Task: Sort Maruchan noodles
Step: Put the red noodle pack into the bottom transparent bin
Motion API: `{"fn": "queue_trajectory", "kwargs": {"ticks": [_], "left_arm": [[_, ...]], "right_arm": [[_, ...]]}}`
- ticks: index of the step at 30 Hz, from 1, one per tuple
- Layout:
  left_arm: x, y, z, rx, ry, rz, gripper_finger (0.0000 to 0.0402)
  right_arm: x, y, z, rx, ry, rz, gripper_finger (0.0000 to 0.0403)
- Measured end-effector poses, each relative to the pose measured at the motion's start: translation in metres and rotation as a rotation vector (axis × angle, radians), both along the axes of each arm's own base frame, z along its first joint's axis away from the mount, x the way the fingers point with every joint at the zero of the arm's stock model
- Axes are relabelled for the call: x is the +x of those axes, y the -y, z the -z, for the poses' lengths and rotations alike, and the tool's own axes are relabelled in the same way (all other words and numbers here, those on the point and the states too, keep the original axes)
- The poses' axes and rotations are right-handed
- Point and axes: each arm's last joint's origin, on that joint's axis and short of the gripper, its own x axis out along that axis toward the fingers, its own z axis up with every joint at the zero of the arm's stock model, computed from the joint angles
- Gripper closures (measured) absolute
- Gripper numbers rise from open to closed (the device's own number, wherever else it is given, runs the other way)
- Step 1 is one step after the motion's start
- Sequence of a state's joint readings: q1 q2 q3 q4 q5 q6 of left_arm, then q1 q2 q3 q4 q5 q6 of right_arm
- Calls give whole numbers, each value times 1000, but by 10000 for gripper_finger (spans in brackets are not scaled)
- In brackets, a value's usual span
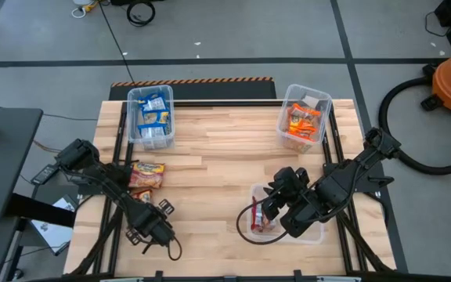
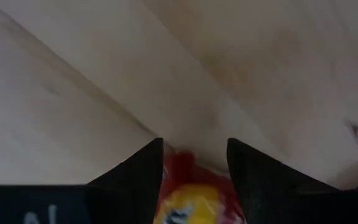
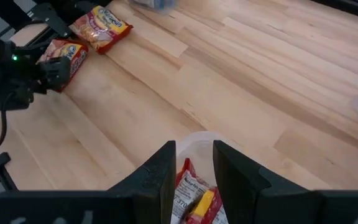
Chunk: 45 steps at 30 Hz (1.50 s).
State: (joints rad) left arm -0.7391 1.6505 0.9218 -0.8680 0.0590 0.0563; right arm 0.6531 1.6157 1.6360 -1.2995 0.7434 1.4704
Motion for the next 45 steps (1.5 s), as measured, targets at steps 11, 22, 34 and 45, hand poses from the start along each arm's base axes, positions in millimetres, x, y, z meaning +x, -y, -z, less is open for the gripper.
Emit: {"fn": "queue_trajectory", "kwargs": {"ticks": [11, 22, 34, 45], "left_arm": [[2, -12, 8, -11, -24, 61, 230], [-4, -18, 18, 16, -2, 130, 236], [-1, -33, 11, 28, -8, 14, 373], [22, -44, -63, -34, 144, -125, 398]], "right_arm": [[1, 0, 0, 8, 12, 3, 291], [2, -1, -1, 11, 25, -2, 291], [4, 1, -1, -18, 24, -8, 291], [21, 9, -13, -183, 28, -159, 291]]}}
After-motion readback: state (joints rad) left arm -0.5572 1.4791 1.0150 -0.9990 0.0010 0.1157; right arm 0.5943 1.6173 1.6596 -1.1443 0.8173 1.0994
